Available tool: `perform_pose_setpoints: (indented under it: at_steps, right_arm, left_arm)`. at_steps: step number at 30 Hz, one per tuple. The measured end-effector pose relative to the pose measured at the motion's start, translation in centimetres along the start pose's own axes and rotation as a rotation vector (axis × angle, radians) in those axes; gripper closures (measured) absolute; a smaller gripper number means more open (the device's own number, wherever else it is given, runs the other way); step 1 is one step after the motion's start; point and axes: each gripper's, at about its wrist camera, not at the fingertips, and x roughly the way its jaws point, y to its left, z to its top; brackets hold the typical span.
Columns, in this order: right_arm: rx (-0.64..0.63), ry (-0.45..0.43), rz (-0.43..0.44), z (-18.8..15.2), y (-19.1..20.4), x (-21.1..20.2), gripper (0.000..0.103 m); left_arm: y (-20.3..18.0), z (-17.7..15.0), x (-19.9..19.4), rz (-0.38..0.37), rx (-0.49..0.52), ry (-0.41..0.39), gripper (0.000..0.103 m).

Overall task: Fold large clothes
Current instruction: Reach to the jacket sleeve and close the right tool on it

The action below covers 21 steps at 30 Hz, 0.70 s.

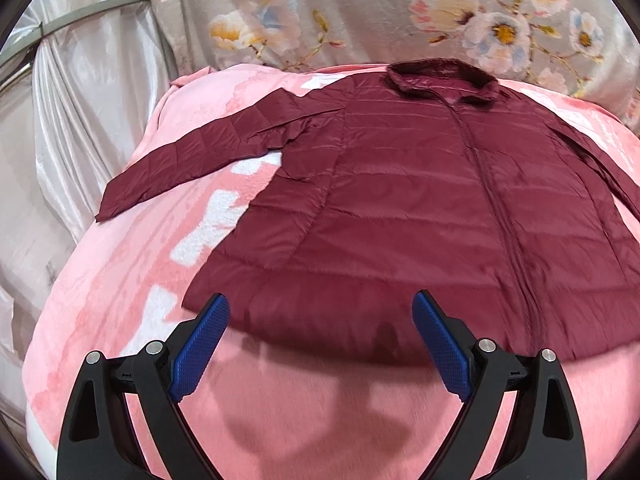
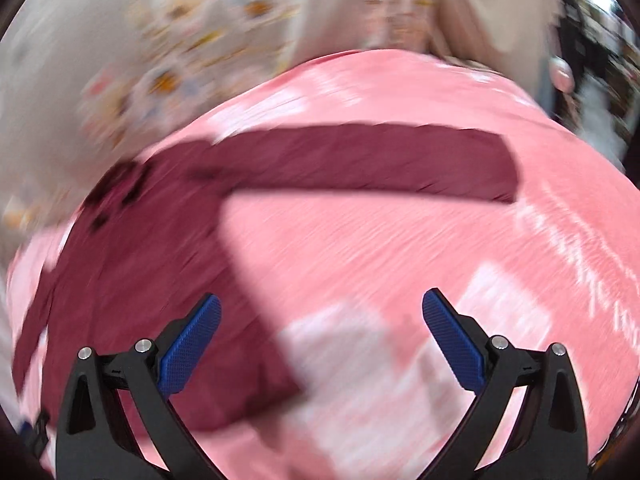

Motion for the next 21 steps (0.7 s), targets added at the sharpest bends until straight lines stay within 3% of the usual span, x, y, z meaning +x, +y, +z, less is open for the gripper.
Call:
perform_pose_setpoints:
  at_steps: [8, 13, 15, 17, 19, 21]
  right_arm:
    - [0.316, 0.037, -0.144, 5.1, -10.0, 7.5, 0.005]
    - [0.347, -0.013, -0.177, 6.8, -10.9, 9.5, 0.005]
    - [0.333, -0.030, -0.186, 8.0, -10.4, 10.3, 0.021]
    - [0.322, -0.032, -0.162, 9.3, -10.1, 11.3, 0.068]
    - [0.326, -0.028, -0.117, 10.1, -9.2, 11.3, 0.092]
    - [0.275, -0.073, -0.070, 11.6, -6.3, 10.3, 0.095]
  left_arm:
    - [2.1, 2.5, 3.4, 0.060, -0.065, 0.008, 0.012]
    - [3.0, 3.5, 5.0, 0.085, -0.078, 0.036, 0.012]
    - [3.3, 3.8, 5.5, 0.087, -0.073, 0.044, 0.012]
    - [3.5, 4.1, 5.9, 0.093, -0.071, 0.048, 0.012]
    - [3.8, 4.4, 6.2, 0.109, -0.066, 0.047, 0.012]
    - [4.3, 4.5, 6.5, 0.135, -0.066, 0.041, 0.012]
